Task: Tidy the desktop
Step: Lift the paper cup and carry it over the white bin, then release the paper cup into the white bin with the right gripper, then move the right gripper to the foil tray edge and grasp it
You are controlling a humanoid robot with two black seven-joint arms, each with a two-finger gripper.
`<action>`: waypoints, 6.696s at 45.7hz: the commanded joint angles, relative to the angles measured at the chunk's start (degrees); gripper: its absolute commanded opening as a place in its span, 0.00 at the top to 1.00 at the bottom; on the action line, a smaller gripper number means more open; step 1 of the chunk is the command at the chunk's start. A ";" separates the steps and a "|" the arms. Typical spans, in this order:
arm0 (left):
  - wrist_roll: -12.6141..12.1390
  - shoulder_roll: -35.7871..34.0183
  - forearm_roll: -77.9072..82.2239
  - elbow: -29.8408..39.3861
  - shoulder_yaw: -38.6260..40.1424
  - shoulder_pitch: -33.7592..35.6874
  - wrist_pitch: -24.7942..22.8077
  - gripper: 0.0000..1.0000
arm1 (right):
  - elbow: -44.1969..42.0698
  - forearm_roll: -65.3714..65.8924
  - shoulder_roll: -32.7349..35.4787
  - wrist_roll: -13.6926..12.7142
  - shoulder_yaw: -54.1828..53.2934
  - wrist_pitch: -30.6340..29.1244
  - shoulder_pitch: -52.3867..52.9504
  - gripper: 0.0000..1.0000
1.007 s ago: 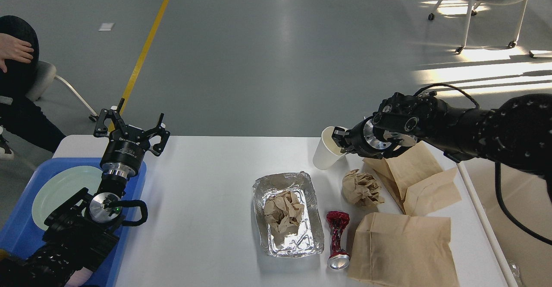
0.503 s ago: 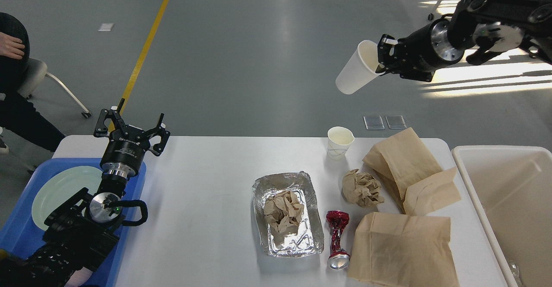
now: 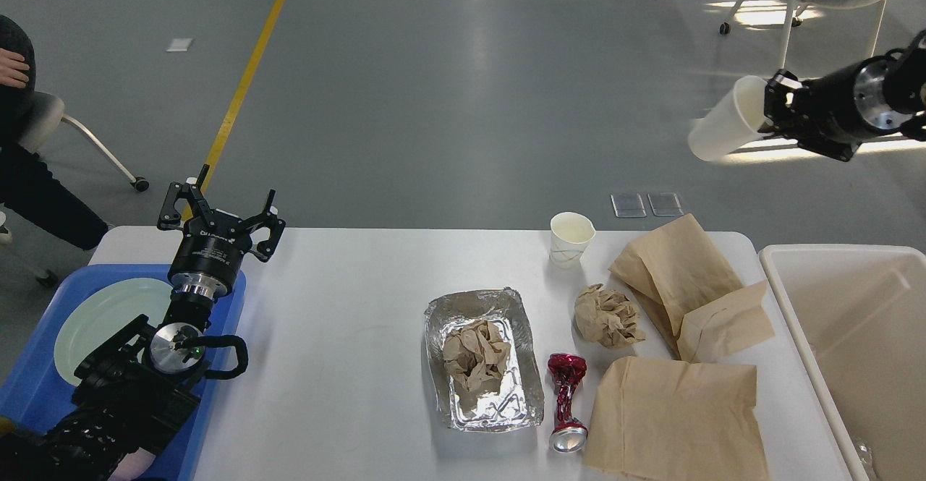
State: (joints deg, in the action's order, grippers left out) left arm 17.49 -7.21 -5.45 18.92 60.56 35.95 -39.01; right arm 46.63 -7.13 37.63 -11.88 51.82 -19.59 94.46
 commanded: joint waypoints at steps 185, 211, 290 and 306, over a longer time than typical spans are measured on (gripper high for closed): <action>0.00 0.00 0.00 -0.03 0.00 0.00 -0.01 0.04 | -13.67 -0.17 -8.72 0.10 -7.09 17.92 -30.74 0.00; 0.00 0.00 0.00 -0.03 0.00 0.00 -0.01 0.04 | -13.49 -0.17 -9.68 0.10 -7.09 17.83 -30.56 0.00; 0.00 0.00 0.00 -0.03 0.00 0.00 -0.01 0.04 | 12.96 -0.43 -20.58 -3.15 9.88 -16.07 11.88 0.00; 0.00 0.00 0.00 -0.03 0.00 0.00 -0.01 0.04 | 17.79 -0.60 -26.03 -3.15 8.65 -28.32 23.48 0.00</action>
State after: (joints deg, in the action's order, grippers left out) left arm 17.48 -7.20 -5.44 18.91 60.56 35.93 -38.99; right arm 61.42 -7.76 12.75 -15.01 60.80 -45.13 113.97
